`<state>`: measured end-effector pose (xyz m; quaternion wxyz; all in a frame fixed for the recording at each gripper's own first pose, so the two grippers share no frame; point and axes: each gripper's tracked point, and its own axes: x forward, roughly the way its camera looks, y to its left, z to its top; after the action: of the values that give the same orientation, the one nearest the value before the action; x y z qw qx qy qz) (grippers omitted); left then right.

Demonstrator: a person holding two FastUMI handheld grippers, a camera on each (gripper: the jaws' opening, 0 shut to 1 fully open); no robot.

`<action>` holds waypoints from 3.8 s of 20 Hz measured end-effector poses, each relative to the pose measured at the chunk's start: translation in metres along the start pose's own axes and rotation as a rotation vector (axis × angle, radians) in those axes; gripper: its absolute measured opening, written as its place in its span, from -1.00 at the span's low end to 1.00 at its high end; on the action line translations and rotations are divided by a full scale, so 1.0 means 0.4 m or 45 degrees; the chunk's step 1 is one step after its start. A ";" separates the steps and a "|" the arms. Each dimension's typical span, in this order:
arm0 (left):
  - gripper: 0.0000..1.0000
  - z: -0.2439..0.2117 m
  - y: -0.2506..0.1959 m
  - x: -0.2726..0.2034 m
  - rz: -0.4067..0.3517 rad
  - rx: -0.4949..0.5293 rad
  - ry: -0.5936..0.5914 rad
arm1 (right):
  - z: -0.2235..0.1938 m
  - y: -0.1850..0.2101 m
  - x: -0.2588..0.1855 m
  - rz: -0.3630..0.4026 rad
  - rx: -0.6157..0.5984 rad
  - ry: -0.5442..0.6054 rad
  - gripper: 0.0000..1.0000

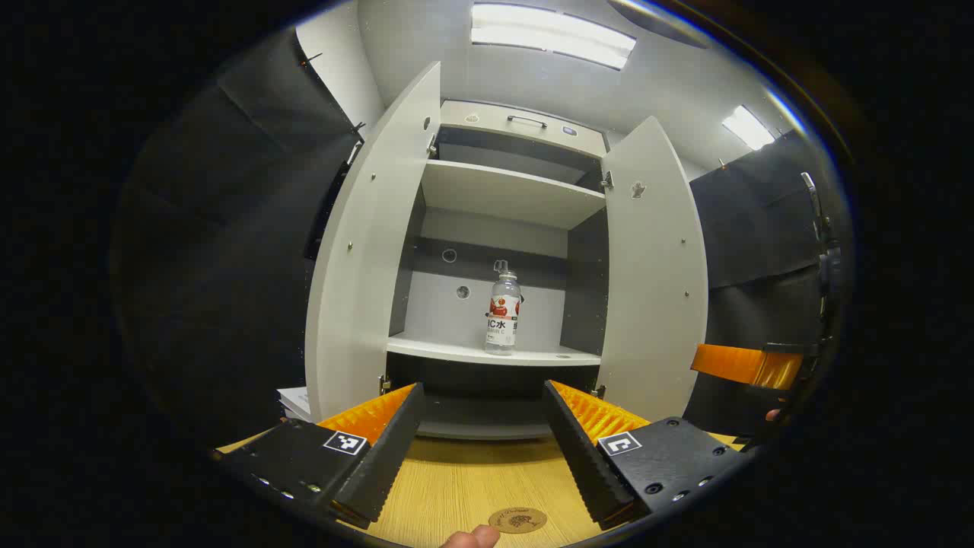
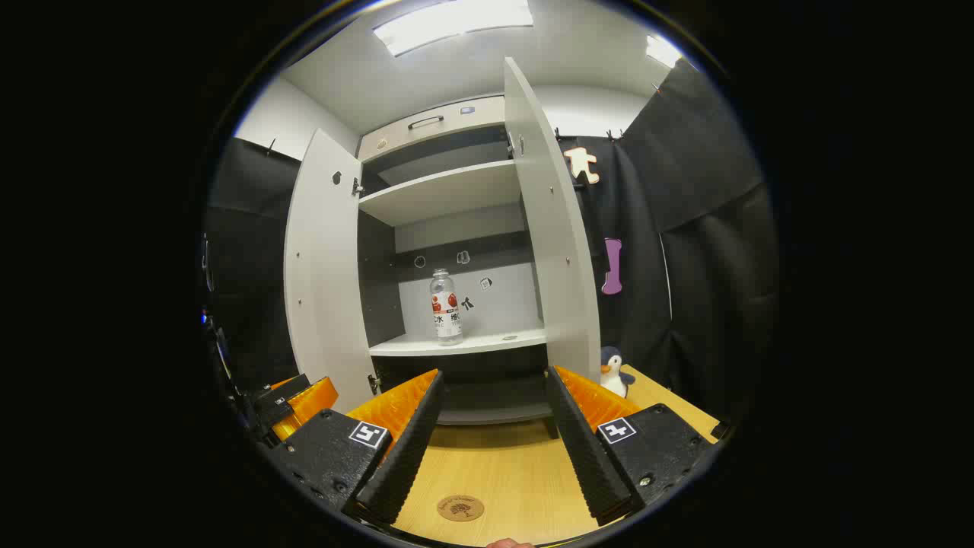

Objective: Grasp the bottle in the cabinet with the left hand and place it on the coaster, then close the right door with the right hand and the left door with the left hand.

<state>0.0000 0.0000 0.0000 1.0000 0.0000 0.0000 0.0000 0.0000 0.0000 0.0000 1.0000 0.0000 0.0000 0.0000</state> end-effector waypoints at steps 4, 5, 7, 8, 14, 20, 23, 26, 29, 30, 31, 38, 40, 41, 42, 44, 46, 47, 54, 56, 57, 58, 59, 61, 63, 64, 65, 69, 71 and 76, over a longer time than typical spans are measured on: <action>0.99 0.023 -0.002 0.009 0.010 0.009 -0.032 | -0.003 0.003 0.008 0.007 0.009 0.001 0.65; 0.99 0.025 -0.005 0.012 0.006 0.007 -0.034 | -0.001 0.004 0.012 0.009 0.008 0.000 0.65; 0.89 0.034 -0.012 0.018 0.004 0.006 -0.032 | 0.010 0.000 0.018 0.003 0.010 -0.011 0.65; 0.99 0.037 -0.010 0.022 0.008 0.001 -0.028 | 0.012 -0.003 0.018 -0.001 0.013 -0.011 0.65; 1.00 0.062 -0.018 0.044 0.105 -0.041 -0.032 | 0.062 -0.029 0.041 0.055 -0.006 -0.012 0.65; 0.99 0.067 -0.050 0.036 0.217 0.012 -0.017 | 0.046 -0.087 0.037 0.113 -0.017 0.047 0.65; 0.89 0.058 -0.084 0.044 0.218 0.033 0.004 | 0.044 -0.098 0.038 0.145 0.004 0.073 0.65; 0.99 0.051 -0.118 0.073 0.167 0.017 0.026 | 0.061 -0.105 0.038 0.156 0.013 0.046 0.65; 0.89 0.064 -0.133 0.141 0.093 -0.006 0.008 | 0.071 -0.109 0.037 0.150 0.006 0.017 0.65; 0.88 0.072 -0.141 0.175 0.055 -0.018 0.003 | 0.076 -0.110 0.039 0.138 0.003 0.006 0.65; 0.93 0.078 -0.144 0.216 0.027 -0.023 0.016 | 0.076 -0.113 0.039 0.128 -0.002 0.014 0.65; 0.89 0.080 -0.154 0.583 -0.110 0.086 0.067 | 0.088 -0.128 0.015 0.046 -0.055 -0.003 0.65; 0.89 0.057 -0.129 0.690 -0.081 0.079 0.104 | 0.089 -0.132 0.005 0.018 -0.063 -0.006 0.65; 0.89 0.045 -0.114 0.737 -0.063 0.065 0.112 | 0.088 -0.135 -0.001 0.006 -0.066 -0.006 0.65; 0.89 0.038 -0.095 0.782 -0.039 0.059 0.111 | 0.088 -0.141 -0.004 -0.018 -0.074 -0.003 0.65; 0.90 0.014 -0.070 0.855 -0.005 0.069 0.127 | 0.090 -0.159 -0.011 -0.069 -0.091 -0.003 0.65; 0.89 -0.011 -0.057 0.922 0.003 0.076 0.154 | 0.093 -0.180 -0.011 -0.119 -0.093 -0.005 0.65; 0.89 -0.018 -0.053 0.948 0.009 0.086 0.161 | 0.093 -0.192 -0.009 -0.142 -0.090 -0.005 0.65; 0.63 -0.025 -0.046 1.003 0.023 0.134 0.152 | 0.097 -0.238 0.008 -0.225 -0.068 -0.004 0.65; 0.55 -0.021 -0.048 0.995 0.006 0.121 0.149 | 0.096 -0.236 0.014 -0.222 -0.067 -0.002 0.65; 0.53 -0.012 -0.051 0.987 0.002 0.113 0.144 | 0.095 -0.232 0.016 -0.215 -0.069 -0.003 0.65; 0.53 -0.001 -0.053 0.976 -0.002 0.107 0.133 | 0.096 -0.227 0.017 -0.205 -0.067 -0.003 0.65; 0.53 0.014 -0.056 0.959 -0.010 0.102 0.115 | 0.091 -0.222 0.018 -0.193 -0.064 0.001 0.65; 0.52 0.048 -0.070 0.919 -0.046 0.100 0.076 | 0.086 -0.208 0.017 -0.164 -0.057 0.008 0.65; 0.52 0.082 -0.074 0.867 -0.072 0.097 0.051 | 0.084 -0.186 0.012 -0.129 -0.054 0.011 0.65; 0.52 0.093 -0.077 0.839 -0.085 0.090 0.048 | 0.084 -0.173 0.009 -0.108 -0.057 0.010 0.65; 0.52 0.098 -0.081 0.803 -0.093 0.086 0.050 | 0.083 -0.159 0.004 -0.085 -0.060 0.007 0.65; 0.52 0.064 -0.089 0.646 -0.100 0.045 0.057 | 0.072 -0.115 -0.013 -0.005 -0.046 0.024 0.65; 0.52 0.016 -0.091 0.559 -0.084 0.012 0.079 | 0.073 -0.097 -0.021 0.029 -0.045 0.040 0.65; 0.52 -0.172 -0.158 0.367 -0.133 0.016 0.140 | 0.090 -0.090 -0.027 0.045 -0.082 0.052 0.65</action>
<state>0.1467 -0.0631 -0.0688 0.9971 0.0064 0.0550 -0.0521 -0.0109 -0.0358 0.0361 0.9991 -0.0322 0.0206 0.0176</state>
